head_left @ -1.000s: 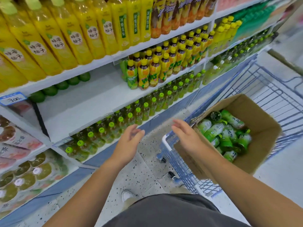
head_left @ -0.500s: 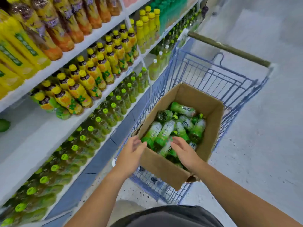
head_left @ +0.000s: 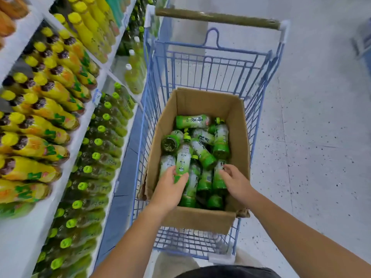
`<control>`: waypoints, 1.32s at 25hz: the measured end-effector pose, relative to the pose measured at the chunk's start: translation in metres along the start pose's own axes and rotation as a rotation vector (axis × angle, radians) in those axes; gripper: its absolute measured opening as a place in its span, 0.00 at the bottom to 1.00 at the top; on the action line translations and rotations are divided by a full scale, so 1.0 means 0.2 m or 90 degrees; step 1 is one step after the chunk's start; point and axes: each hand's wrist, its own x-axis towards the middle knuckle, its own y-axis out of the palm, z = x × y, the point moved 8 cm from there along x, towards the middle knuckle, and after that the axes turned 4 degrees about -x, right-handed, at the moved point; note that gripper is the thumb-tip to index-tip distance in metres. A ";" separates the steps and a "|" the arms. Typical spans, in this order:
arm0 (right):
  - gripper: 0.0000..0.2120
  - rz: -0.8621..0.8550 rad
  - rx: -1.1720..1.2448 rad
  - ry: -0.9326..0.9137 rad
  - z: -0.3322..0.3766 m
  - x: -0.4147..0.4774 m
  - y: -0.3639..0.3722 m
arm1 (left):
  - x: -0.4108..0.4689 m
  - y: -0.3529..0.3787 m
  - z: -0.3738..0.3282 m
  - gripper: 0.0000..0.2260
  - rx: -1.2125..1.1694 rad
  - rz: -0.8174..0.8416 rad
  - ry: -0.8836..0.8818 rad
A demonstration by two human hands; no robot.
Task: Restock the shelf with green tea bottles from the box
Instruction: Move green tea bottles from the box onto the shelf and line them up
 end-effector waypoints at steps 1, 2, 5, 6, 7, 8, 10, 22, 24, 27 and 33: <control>0.27 -0.006 -0.003 0.010 -0.02 0.02 0.01 | 0.06 0.01 0.00 0.33 0.060 0.004 -0.001; 0.28 -0.012 -0.003 0.021 -0.03 0.06 0.03 | 0.14 0.01 -0.01 0.32 0.125 0.005 0.003; 0.29 -0.037 0.011 0.064 -0.09 0.24 0.12 | 0.39 0.03 -0.04 0.25 0.261 0.004 0.020; 0.29 -0.044 0.006 0.073 -0.10 0.31 0.14 | 0.45 0.04 -0.04 0.23 0.283 -0.001 0.025; 0.30 -0.052 -0.003 0.078 -0.11 0.38 0.17 | 0.51 0.05 -0.03 0.21 0.299 -0.010 0.028; 0.30 -0.062 -0.011 0.078 -0.11 0.45 0.18 | 0.56 0.06 -0.03 0.20 0.312 -0.025 0.037; 0.30 -0.075 -0.018 0.087 -0.13 0.57 0.22 | 0.64 0.09 -0.01 0.23 0.336 -0.053 0.059; 0.36 -0.195 -0.173 0.158 -0.16 0.73 0.23 | 0.81 0.19 0.01 0.39 0.631 -0.142 0.072; 0.38 -0.194 -0.209 0.146 -0.13 0.70 0.18 | 0.80 0.18 0.00 0.35 0.598 -0.136 0.080; 0.37 -0.176 -0.156 0.170 -0.14 0.62 0.11 | 0.75 0.16 -0.05 0.29 0.562 -0.137 0.101; 0.37 0.009 -0.231 0.256 -0.23 0.35 0.21 | 0.61 0.14 -0.02 0.26 0.329 -0.062 0.022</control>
